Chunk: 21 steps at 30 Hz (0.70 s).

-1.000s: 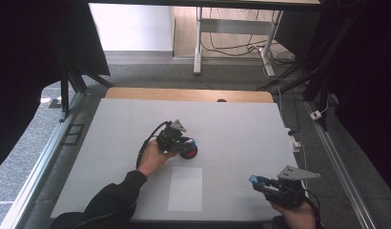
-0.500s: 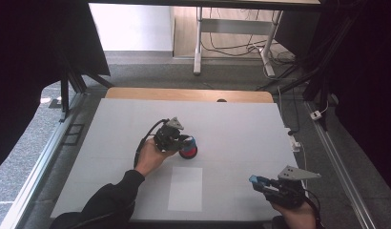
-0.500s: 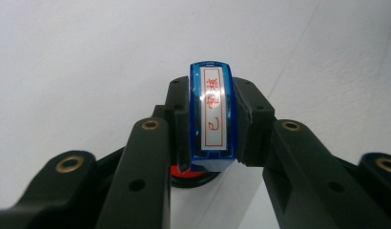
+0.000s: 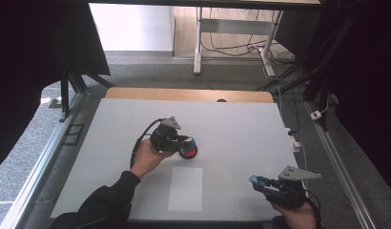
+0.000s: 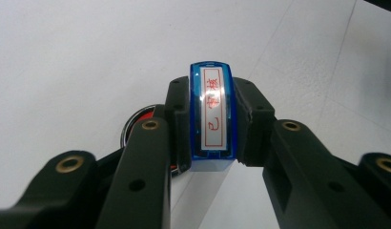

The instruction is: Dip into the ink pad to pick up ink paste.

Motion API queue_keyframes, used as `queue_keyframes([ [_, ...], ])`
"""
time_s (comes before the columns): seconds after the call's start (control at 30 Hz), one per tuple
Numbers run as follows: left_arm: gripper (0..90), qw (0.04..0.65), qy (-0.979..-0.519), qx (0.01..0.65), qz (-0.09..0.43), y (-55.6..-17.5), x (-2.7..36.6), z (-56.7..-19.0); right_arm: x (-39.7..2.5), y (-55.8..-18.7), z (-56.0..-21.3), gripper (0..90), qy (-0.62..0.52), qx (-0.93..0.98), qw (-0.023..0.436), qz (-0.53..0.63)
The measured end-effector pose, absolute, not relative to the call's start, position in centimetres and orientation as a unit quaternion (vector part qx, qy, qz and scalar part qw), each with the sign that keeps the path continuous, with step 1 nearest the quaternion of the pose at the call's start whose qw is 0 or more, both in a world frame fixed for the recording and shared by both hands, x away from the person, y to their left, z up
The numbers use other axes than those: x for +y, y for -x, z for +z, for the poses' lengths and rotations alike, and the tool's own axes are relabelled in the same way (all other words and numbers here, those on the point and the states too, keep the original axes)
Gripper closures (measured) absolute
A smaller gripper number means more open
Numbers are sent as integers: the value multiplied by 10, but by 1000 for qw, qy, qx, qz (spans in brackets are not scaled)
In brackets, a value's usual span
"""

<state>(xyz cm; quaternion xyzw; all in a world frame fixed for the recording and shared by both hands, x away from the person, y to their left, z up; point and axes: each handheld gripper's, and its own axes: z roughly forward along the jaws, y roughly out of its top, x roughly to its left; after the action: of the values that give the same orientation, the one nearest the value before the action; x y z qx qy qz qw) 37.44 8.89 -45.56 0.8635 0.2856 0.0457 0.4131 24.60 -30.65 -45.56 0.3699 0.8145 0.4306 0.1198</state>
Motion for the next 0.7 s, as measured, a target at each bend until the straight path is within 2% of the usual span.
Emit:
queue_keyframes([
  [0.7,702,432,-859,270,36,-345,101,-442,-306,-246,-455,681,-368,816,121,429],
])
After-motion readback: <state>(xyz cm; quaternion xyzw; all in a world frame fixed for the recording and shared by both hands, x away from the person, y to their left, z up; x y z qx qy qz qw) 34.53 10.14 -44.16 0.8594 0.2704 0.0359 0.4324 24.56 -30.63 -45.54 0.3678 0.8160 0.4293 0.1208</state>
